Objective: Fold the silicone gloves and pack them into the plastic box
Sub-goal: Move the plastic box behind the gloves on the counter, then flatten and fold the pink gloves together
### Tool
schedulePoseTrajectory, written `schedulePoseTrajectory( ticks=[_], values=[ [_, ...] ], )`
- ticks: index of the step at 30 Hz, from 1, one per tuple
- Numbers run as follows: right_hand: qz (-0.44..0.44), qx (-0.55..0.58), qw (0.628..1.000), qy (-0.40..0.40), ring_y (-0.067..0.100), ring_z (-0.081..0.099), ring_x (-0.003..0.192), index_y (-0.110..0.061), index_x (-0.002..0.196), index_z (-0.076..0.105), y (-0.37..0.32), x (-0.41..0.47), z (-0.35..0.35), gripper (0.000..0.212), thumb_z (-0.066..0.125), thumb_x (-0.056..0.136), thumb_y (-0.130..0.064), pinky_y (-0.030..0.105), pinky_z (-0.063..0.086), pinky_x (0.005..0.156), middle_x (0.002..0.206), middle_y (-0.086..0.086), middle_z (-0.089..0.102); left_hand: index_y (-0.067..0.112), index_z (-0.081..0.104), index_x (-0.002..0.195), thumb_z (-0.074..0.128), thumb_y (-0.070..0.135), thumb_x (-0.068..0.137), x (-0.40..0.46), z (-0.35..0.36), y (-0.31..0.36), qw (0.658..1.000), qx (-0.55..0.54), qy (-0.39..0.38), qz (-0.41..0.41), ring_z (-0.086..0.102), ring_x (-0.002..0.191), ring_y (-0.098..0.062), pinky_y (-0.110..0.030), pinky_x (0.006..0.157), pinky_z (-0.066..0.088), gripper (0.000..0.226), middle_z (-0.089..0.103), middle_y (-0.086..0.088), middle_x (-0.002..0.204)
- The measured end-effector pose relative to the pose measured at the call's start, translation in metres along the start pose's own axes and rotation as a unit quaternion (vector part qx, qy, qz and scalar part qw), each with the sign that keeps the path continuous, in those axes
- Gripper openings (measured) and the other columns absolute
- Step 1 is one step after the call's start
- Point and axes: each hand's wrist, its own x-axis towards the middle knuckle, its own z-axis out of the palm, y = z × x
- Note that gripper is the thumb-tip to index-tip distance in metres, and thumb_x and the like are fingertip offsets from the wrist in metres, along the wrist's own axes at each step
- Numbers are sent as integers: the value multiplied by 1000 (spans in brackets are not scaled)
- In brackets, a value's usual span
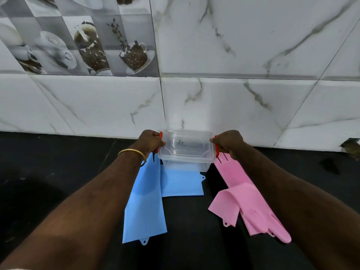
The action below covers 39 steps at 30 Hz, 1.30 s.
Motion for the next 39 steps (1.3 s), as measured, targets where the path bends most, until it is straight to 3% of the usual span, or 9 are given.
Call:
schedulePoseTrajectory(
  ticks=[7,9,13,17,23,27,31,35,39],
  values=[
    [-16,17,1000,-1,26,69,71,0,82,67,8,10,-1,17,82,76,-6,40,62,73,95,22,70,-7,57,120,71,-3,81,8,11,-5,999,31,11,9,62,93,-35,-41,75,55,41,60,-24,109],
    [-18,31,999,-27,29,69,88,6,109,65,10,8,-3,36,80,78,-6,44,59,86,112,25,68,-3,48,133,72,1,83,7,13,-7,999,35,25,16,60,106,-37,-42,80,54,56,56,-21,119],
    [-24,-12,998,-65,30,59,114,1,146,36,17,-9,-14,84,80,80,-28,45,51,99,138,18,52,5,57,114,73,14,84,3,21,-12,998,43,39,14,56,107,-30,-37,86,49,35,55,-18,116],
    [-131,-170,977,-21,15,58,100,-12,127,55,44,-53,-42,75,83,69,-50,30,48,82,115,1,60,3,40,142,72,38,83,-11,28,-23,993,-9,120,-6,49,129,-31,-33,105,40,76,48,-15,144],
    [-228,-387,892,47,2,51,80,-34,93,53,131,-132,-64,52,69,63,-74,22,46,68,91,-16,55,14,58,111,70,52,75,-69,57,-39,942,-17,331,48,54,112,-29,-43,94,41,53,54,-8,125],
    [-227,-420,873,92,15,63,96,-26,115,61,169,-157,-68,44,67,81,-53,31,52,84,110,-6,68,8,59,85,68,28,87,-114,96,-57,975,-94,184,83,56,81,-23,-45,86,51,22,62,-12,90],
    [-230,-488,837,87,20,65,93,-21,111,66,165,-161,-72,28,52,92,-37,33,52,81,104,-2,72,9,63,81,59,38,92,-165,138,-78,995,-86,-39,11,58,61,-16,-29,58,49,31,63,-6,72],
    [-235,-460,849,111,25,64,84,-16,93,66,154,-164,-80,19,50,90,-25,31,45,69,87,4,70,12,65,97,50,36,98,-200,168,-88,972,-116,-199,-49,62,62,-15,-24,52,48,29,69,-5,94],
    [-275,-422,850,151,23,60,80,-15,93,66,134,-170,-96,17,50,90,-20,31,47,64,83,3,68,9,63,115,37,70,90,-211,180,-71,917,-212,-291,-171,71,88,-26,-33,73,56,71,72,-10,110]
  ],
)
